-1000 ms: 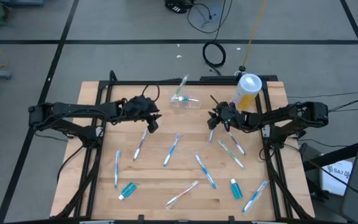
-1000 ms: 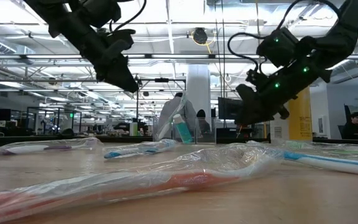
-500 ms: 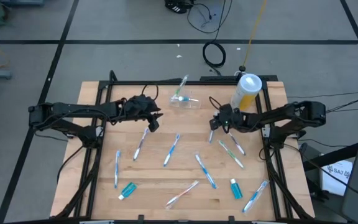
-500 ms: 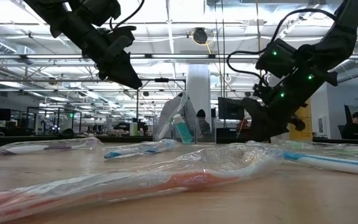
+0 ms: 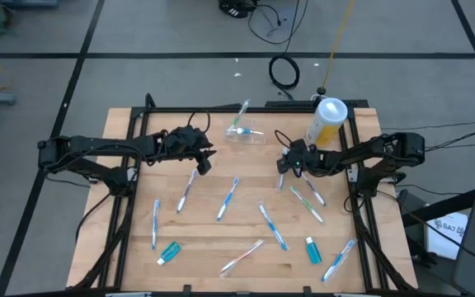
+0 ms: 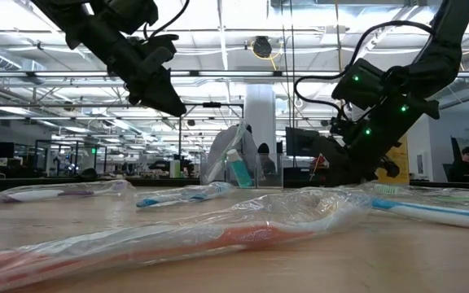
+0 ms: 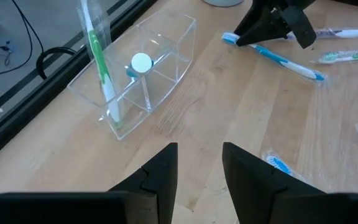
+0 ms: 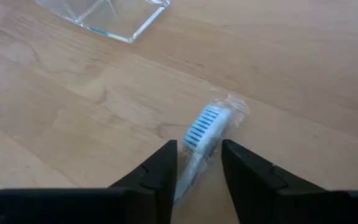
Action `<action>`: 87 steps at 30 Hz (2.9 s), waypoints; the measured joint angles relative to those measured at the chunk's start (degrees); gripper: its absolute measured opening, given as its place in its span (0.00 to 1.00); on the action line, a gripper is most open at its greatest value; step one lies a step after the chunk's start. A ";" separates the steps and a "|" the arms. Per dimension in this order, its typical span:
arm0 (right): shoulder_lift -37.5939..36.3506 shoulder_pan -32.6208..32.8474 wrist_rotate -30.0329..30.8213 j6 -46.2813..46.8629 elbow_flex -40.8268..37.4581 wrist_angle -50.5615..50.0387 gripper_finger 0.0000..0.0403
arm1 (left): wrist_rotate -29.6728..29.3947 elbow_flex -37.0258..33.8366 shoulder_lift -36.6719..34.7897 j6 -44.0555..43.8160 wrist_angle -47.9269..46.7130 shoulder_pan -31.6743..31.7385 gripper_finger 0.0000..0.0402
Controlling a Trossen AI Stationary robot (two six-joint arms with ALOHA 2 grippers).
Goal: Pick & Place toothbrushing station
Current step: Put the blue toothbrush into the transparent organizer
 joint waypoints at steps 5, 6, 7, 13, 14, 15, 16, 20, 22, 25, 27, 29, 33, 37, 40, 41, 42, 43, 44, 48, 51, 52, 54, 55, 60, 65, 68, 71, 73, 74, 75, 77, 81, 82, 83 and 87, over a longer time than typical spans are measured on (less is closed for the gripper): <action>0.00 -0.09 -1.62 -0.01 0.00 0.04 0.16 | 0.57 0.00 0.02 -1.84 -1.13 -0.09 0.33; 0.00 -0.09 -2.14 -0.13 0.00 0.26 0.13 | 0.84 0.00 0.01 -2.68 -1.87 -0.14 0.33; 0.00 -0.09 -2.72 -0.67 0.00 0.65 0.10 | 0.93 0.00 0.02 -3.47 -2.66 -0.26 0.33; 0.28 0.03 -6.34 -5.03 -0.17 5.86 0.03 | 0.66 0.00 0.02 -4.88 -6.36 -1.59 0.33; 0.28 0.04 -7.32 -5.73 -0.17 7.60 0.03 | 0.63 0.00 0.02 -4.84 -6.42 -1.92 0.33; 0.28 0.07 -8.35 -6.45 -0.17 9.59 0.04 | 0.64 0.00 0.02 -4.84 -6.46 -2.23 0.33; 0.26 0.09 -9.20 -7.25 -0.15 11.77 0.05 | 0.65 0.00 0.02 -4.84 -6.47 -2.48 0.33; 0.26 0.35 -12.56 -10.87 -0.15 21.47 0.04 | 0.52 0.00 0.02 -4.74 -6.47 -3.37 0.33; 0.24 0.64 -13.73 -13.46 -0.15 27.77 0.03 | 0.50 0.00 0.02 -4.64 -6.45 -3.49 0.33; 0.24 1.08 -16.26 -19.07 -0.15 38.93 0.02 | 0.48 0.00 0.02 -3.51 -6.43 -3.48 0.33; 0.20 1.44 -16.85 -22.36 -0.15 47.55 0.03 | 0.46 0.02 0.02 -2.82 -6.41 -3.49 0.33; 0.16 1.88 -16.19 -25.66 -0.02 55.32 0.05 | 0.46 0.02 0.02 -2.81 -6.28 -3.49 0.33; 0.15 1.89 -16.07 -36.87 2.80 62.54 0.05 | 0.46 0.02 0.02 -2.60 -4.91 -3.49 0.33; 0.15 1.27 -16.05 -48.39 8.34 60.92 0.03 | 0.39 0.02 0.02 -1.24 -2.37 -3.50 0.33; 0.15 0.19 -16.09 -56.88 13.00 56.05 0.03 | 0.39 0.02 0.02 -1.19 -0.78 -3.50 0.33; 0.15 -0.30 -16.09 -58.89 14.20 54.34 0.04 | 0.39 0.02 0.02 -1.20 -0.34 -3.49 0.33; 0.20 -0.93 -16.09 -60.03 15.30 53.23 0.04 | 0.39 0.03 0.02 -1.21 -0.02 -3.50 0.33; 0.20 -1.59 -16.06 -60.54 16.14 52.53 0.04 | 0.39 0.04 0.02 -1.20 0.07 -3.50 0.33; 0.18 -2.28 -16.07 -60.75 16.83 52.10 0.04 | 0.39 0.04 0.02 -1.18 0.06 -3.48 0.33; 0.17 -5.48 -16.07 -59.55 17.75 51.46 0.03 | 0.41 0.04 0.02 -0.33 -0.02 -3.48 0.33; 1.23 -7.93 -16.15 -56.76 17.75 52.25 0.03 | 0.42 0.04 0.02 -0.26 -0.02 -3.48 0.33; 2.23 -8.62 -16.15 -56.17 17.75 53.08 0.03 | 0.41 0.04 0.02 -0.11 -0.01 -3.48 0.33; 4.71 -9.72 -16.17 -54.64 17.75 55.16 0.03 | 0.42 0.04 0.02 0.15 0.00 -3.49 0.33; 6.20 -10.07 -16.23 -53.93 17.75 56.90 0.03 | 0.41 0.04 0.02 0.30 0.00 -3.50 0.33; 15.15 -11.04 -16.19 -55.13 18.77 65.64 0.03 | 0.42 0.04 0.02 0.75 0.02 -3.50 0.33; 22.08 -11.73 -16.07 -60.98 22.46 68.41 0.03 | 0.42 0.04 0.02 1.67 0.02 -3.49 0.33; 24.99 -12.21 -16.05 -62.85 24.32 68.21 0.03 | 0.47 0.04 0.02 1.61 0.00 -3.48 0.33; 26.23 -12.74 -15.88 -62.86 24.74 67.21 0.03 | 0.50 0.04 0.02 1.70 -0.15 -3.54 0.33; 26.40 -12.90 -15.84 -62.47 24.74 64.47 0.03 | 0.50 0.04 0.02 1.74 -0.35 -3.54 0.33; 26.41 -12.90 -15.76 -62.19 24.74 62.84 0.03 | 0.51 0.04 0.02 1.81 -0.42 -3.64 0.33; 26.43 -12.89 -15.29 -61.86 24.74 61.35 0.03 | 0.52 0.04 0.02 1.81 -0.44 -3.63 0.33; 26.49 -12.61 -11.64 -60.55 24.72 60.45 0.03 | 0.52 0.04 0.02 1.81 -0.44 -3.63 0.33; 26.40 -11.46 -0.64 -57.76 24.72 58.72 0.03 | 0.50 0.04 0.02 1.81 -0.44 -3.63 0.33; 26.43 -11.06 2.23 -57.25 24.72 58.41 0.03 | 0.50 0.04 0.02 1.83 -0.44 -3.63 0.33; 26.43 -10.68 4.67 -56.98 24.72 58.38 0.04 | 0.48 0.04 0.02 2.08 -0.44 -3.63 0.33; 26.40 -9.15 8.08 -56.70 24.72 57.65 0.07 | 0.47 0.04 0.02 4.34 -0.42 -3.58 0.33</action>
